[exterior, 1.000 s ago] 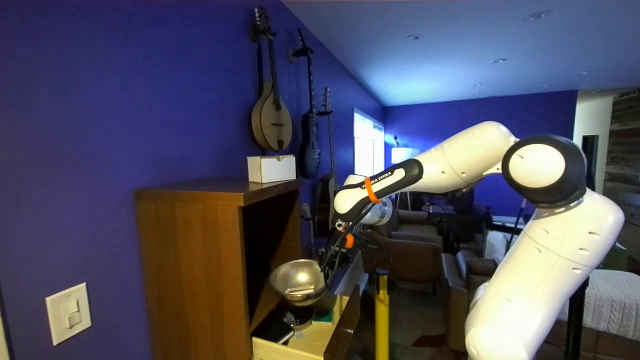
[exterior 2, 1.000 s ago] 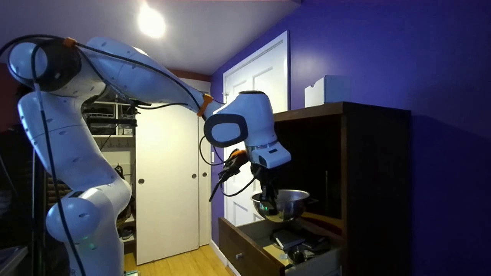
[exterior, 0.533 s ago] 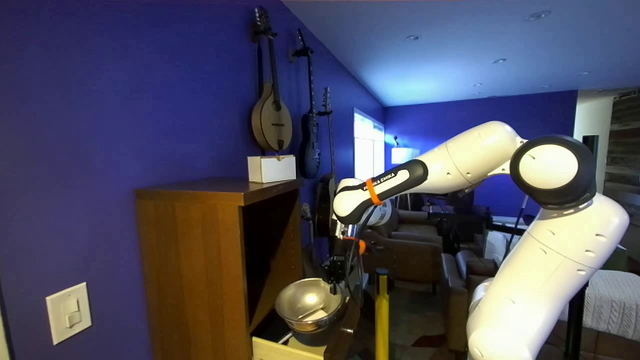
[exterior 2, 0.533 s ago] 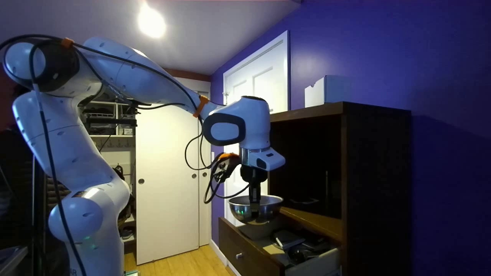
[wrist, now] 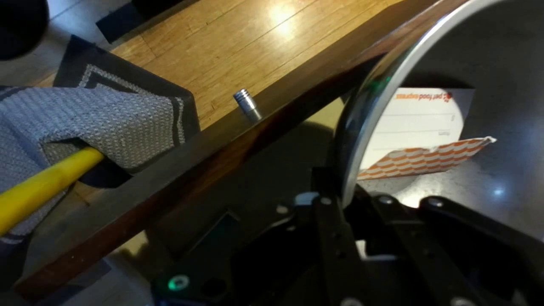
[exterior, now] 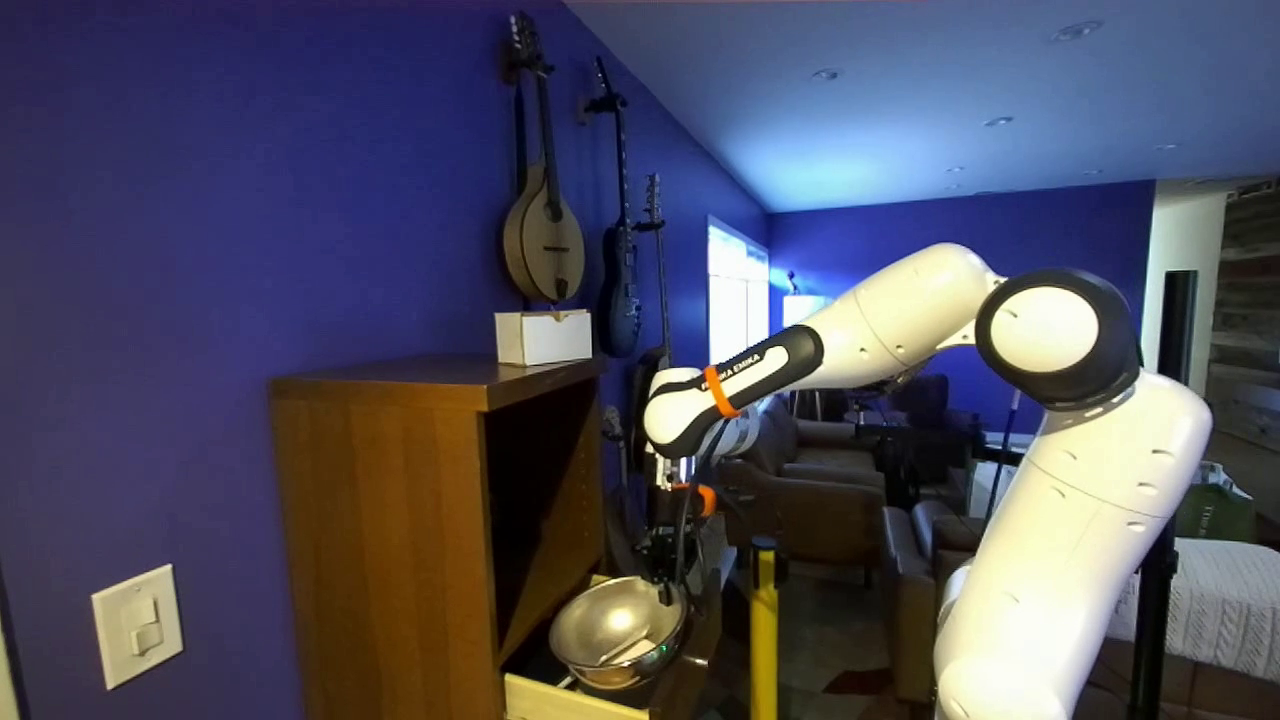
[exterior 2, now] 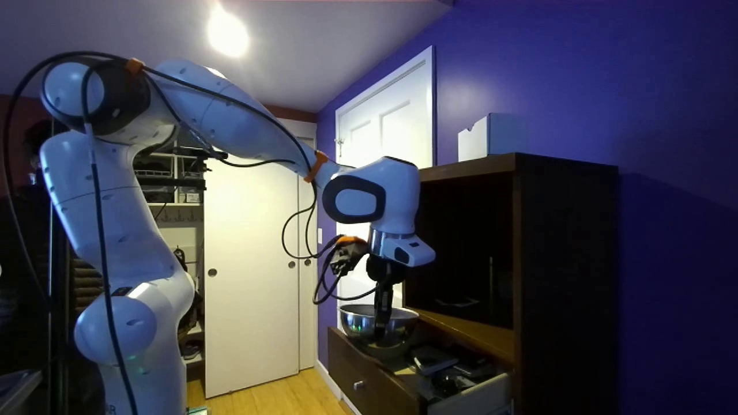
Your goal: Remove the dishpan from the cabinet shelf and put it in the opened drawer
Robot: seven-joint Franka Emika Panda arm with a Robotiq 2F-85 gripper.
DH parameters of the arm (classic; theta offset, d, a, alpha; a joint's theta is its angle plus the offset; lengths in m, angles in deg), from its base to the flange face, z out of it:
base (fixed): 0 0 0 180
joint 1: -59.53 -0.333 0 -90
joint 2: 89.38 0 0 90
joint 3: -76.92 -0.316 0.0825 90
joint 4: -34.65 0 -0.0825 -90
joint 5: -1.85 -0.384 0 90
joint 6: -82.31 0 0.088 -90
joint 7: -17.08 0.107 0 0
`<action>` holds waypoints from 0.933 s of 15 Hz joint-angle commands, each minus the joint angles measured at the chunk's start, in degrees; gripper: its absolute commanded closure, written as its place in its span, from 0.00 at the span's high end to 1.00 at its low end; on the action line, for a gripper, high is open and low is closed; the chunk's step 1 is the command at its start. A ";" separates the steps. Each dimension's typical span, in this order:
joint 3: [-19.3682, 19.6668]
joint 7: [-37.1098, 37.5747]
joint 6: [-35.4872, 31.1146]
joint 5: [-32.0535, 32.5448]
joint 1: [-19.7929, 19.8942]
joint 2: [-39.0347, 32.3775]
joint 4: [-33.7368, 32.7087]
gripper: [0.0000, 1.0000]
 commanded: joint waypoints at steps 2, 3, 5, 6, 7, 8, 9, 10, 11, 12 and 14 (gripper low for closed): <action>-2.44 9.30 9.92 4.36 -0.06 -7.70 -8.68 0.01; -2.78 10.82 11.00 4.66 -0.29 -9.14 -10.11 0.01; -3.06 13.06 12.14 3.84 -0.70 -11.34 -12.80 0.01; -3.17 14.16 12.19 3.47 -0.83 -12.27 -13.88 0.01; -3.39 16.16 11.30 3.52 -0.88 -13.24 -14.84 0.01; -3.61 18.40 10.35 4.30 -0.87 -14.09 -15.48 0.01; -3.62 19.63 10.67 4.30 -0.97 -15.13 -16.50 0.01; -3.64 21.08 10.40 4.62 -1.01 -15.91 -17.06 0.01; -3.63 22.11 10.36 5.12 -1.10 -16.75 -17.73 0.01; -3.48 22.53 10.14 5.55 -1.17 -17.50 -18.07 0.01; -2.97 19.37 7.64 5.41 -1.24 -18.33 -17.83 0.01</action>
